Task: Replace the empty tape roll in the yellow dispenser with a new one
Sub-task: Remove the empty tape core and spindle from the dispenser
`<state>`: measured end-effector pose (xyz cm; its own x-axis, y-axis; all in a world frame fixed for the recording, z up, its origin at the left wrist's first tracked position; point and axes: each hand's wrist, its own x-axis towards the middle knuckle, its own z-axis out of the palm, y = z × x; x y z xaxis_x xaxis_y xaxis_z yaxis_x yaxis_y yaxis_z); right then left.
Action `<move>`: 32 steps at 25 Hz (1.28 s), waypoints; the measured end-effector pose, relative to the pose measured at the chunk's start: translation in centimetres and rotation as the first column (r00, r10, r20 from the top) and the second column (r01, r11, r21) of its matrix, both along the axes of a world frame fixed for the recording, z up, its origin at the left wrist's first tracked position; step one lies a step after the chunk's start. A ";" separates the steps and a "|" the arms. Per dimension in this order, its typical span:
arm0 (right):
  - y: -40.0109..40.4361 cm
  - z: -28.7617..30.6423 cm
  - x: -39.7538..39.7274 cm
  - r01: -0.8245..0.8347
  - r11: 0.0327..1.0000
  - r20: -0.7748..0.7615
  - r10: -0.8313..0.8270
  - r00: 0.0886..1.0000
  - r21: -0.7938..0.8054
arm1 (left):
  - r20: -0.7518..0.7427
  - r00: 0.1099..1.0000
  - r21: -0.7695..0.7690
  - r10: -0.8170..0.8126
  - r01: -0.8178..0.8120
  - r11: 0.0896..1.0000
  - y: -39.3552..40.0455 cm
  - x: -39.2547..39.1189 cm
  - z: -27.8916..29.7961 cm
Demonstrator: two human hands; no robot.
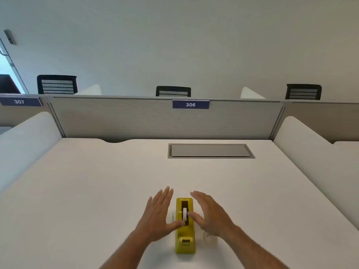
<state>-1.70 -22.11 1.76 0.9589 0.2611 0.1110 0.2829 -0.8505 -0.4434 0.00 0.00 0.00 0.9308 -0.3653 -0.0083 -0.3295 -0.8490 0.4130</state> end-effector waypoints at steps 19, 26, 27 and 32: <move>2.0 -1.4 1.2 -0.085 0.996 -0.026 0.085 0.996 0.009 | -0.099 0.995 -0.155 -0.020 0.004 0.988 -1.3 -0.3 -1.8; 2.4 -0.9 1.7 -0.068 0.998 0.008 0.068 0.998 -0.016 | -0.074 0.997 -0.134 -0.026 0.016 0.991 -1.1 0.1 -1.4; 2.4 -0.7 1.7 -0.064 0.998 0.015 0.064 0.998 -0.009 | -0.078 0.997 -0.134 -0.026 0.015 0.991 -1.1 0.1 -1.4; 2.5 -0.3 1.7 -0.059 0.998 0.028 0.058 0.998 0.031 | -0.116 0.993 -0.169 -0.015 -0.005 0.986 -1.1 0.0 -1.3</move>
